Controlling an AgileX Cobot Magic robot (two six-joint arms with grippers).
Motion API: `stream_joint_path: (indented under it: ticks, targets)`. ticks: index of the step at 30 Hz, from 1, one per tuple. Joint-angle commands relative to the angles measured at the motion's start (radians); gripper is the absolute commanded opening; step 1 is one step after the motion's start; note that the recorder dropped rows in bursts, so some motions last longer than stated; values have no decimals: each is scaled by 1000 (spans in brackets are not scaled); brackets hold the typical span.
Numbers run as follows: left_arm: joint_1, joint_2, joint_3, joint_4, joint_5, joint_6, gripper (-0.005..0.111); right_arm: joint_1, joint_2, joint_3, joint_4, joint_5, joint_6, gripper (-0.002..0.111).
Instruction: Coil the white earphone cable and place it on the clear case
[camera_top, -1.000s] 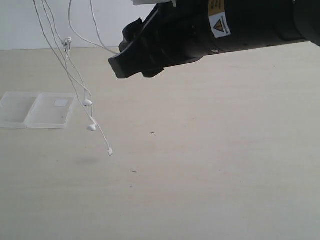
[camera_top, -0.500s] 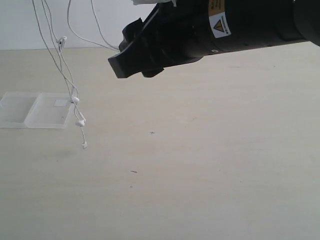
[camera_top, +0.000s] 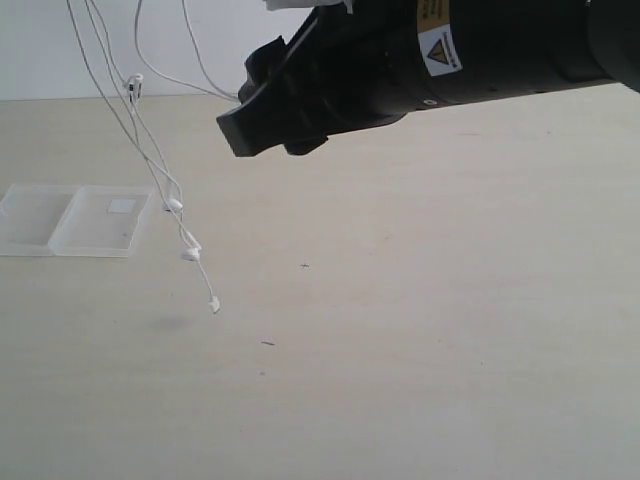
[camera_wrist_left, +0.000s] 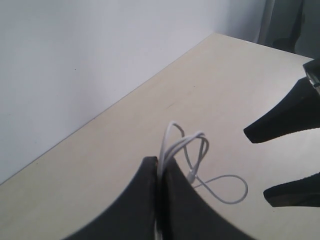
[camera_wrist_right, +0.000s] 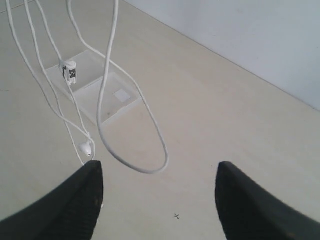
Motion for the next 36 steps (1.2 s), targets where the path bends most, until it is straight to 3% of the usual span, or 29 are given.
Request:
stream_joint_path:
  ticks: [1,10,36]
  targets:
    - [2,-2,-9,-17,-5,-5,0,-2,-6,2,-5,16,30,62]
    - [2,-2,-9,-17,-2,-6,0,-2,-4,2,-5,30,61,71]
    - [2,-2,-9,-24,12,-8,0,-2,-4,2,-14,-13,71,70]
